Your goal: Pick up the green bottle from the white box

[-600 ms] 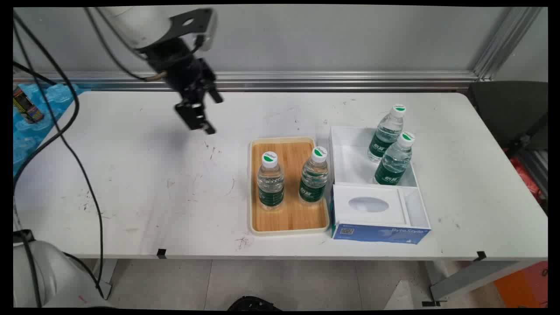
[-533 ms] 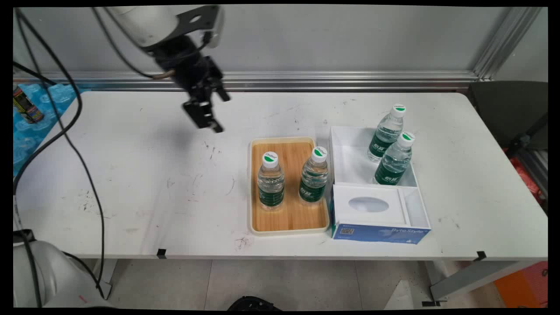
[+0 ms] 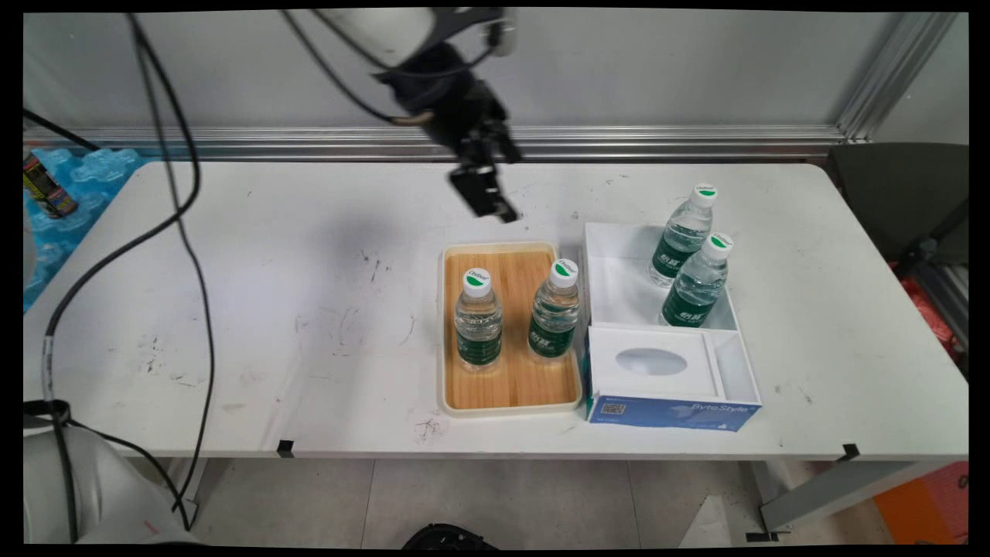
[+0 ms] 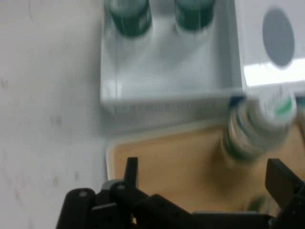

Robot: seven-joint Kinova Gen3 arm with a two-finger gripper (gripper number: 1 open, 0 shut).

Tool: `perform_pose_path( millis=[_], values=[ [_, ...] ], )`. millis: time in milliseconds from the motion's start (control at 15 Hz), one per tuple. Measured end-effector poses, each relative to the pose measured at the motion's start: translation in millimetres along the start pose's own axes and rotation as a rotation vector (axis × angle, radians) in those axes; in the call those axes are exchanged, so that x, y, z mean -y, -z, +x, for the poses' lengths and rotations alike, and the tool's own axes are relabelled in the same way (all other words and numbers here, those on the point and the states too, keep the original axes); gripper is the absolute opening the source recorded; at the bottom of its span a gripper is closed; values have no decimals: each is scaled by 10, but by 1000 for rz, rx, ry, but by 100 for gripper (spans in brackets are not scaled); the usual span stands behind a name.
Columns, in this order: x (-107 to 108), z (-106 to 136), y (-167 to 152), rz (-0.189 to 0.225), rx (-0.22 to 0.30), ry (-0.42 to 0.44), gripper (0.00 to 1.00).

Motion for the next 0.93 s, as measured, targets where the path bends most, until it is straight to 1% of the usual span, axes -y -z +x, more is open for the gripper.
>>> perform_pose_path(
  millis=[200,400,667,933],
  values=[
    [-12,330,-242,7,-75,-9,100],
    [-16,530,-445,11,-124,-9,100],
    [-30,687,-771,12,-175,12,100],
    [-116,701,-1168,-5,-190,29,100]
  ],
)
